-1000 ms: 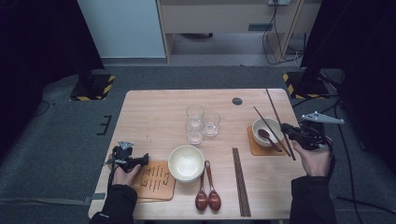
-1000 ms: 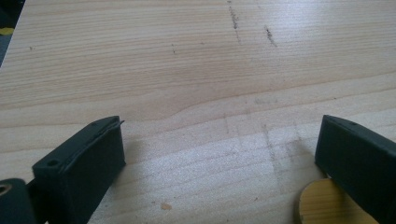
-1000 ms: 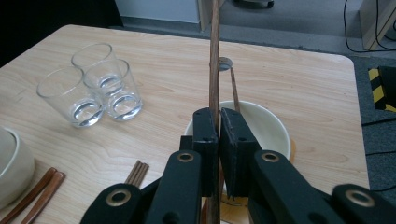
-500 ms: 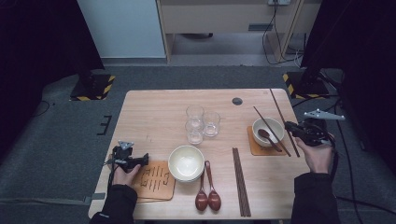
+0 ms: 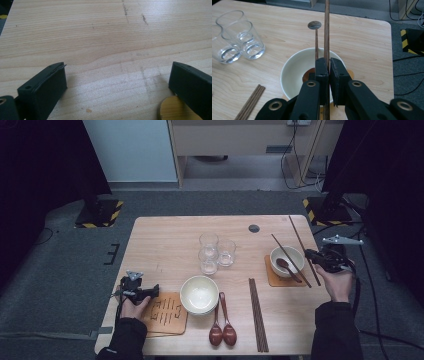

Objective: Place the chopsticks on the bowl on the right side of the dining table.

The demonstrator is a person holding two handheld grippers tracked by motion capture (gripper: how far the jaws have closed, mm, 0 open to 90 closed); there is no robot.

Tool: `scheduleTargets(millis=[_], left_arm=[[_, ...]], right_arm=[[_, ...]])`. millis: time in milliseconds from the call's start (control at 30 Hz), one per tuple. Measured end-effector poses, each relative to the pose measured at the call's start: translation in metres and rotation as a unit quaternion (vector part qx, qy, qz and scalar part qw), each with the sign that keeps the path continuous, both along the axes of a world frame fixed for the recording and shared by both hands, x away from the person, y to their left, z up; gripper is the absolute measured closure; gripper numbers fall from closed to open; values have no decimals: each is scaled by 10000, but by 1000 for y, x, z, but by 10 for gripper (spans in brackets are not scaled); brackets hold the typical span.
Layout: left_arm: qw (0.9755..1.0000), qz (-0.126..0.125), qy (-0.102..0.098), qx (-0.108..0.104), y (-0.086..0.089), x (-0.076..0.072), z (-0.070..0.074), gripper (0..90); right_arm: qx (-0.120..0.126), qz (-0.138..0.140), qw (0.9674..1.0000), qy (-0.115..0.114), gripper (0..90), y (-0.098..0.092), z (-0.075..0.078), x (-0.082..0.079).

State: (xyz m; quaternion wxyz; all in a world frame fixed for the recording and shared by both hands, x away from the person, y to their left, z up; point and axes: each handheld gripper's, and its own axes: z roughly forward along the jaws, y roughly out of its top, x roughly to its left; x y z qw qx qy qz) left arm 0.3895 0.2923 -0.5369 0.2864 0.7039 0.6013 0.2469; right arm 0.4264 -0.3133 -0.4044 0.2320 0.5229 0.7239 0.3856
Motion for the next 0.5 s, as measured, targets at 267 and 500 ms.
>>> scheduleTargets(millis=[267,500], left_arm=[[10000,0,1,-1,0,0,0,2],[10000,-1,0,1,0,0,0,3]], right_arm=[[-166,72,9998,118,852,1,-9,7],[-215,53,9992,321,852,0,-21,11]])
